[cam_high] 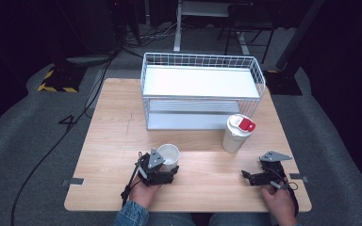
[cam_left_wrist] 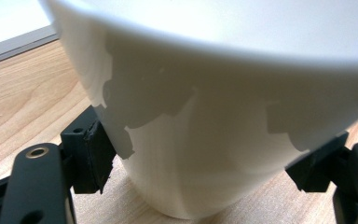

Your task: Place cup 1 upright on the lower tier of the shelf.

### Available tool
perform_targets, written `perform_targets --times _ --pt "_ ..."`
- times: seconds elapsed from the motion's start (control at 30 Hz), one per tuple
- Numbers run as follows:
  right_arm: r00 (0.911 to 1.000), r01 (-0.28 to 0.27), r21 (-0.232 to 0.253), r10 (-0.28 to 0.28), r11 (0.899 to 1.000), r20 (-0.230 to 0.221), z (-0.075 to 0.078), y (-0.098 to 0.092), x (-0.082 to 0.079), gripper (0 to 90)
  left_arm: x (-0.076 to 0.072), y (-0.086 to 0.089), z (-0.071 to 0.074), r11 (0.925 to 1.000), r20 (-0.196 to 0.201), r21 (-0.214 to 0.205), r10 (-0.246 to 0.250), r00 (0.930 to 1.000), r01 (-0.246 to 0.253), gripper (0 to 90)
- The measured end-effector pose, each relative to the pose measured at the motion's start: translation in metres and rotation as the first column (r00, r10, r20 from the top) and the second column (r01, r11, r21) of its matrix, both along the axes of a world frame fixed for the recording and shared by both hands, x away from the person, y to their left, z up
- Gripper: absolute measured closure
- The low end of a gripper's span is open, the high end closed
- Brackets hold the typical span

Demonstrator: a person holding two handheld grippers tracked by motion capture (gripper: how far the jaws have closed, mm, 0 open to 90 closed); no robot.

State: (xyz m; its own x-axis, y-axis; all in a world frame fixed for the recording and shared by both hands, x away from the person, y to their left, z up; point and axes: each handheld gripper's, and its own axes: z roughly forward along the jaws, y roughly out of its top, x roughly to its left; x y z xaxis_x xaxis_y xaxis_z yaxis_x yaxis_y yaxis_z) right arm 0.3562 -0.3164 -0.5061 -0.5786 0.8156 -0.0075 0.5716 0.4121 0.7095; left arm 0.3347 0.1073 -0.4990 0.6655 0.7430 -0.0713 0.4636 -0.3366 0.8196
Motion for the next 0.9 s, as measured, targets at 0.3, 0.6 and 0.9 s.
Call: perform_targets --times 0.3,0.6,0.9 --pt "1.0000 0.001 0.001 -0.001 1.000 0.000 0.000 0.000 0.000 0.4 0.000 0.000 0.000 1.0000 0.005 0.003 -0.002 1.0000 0.002 22.9" --pt "1.0000 0.001 0.000 -0.001 1.000 0.000 0.000 0.000 0.000 0.4 0.000 -0.001 0.005 1.0000 -0.006 -0.004 0.000 1.0000 0.000 23.0" --pt "1.0000 0.001 0.001 -0.001 1.000 0.000 0.000 0.000 0.000 0.4 0.004 -0.008 0.024 0.9997 -0.027 0.019 -0.017 0.9995 0.017 23.1"
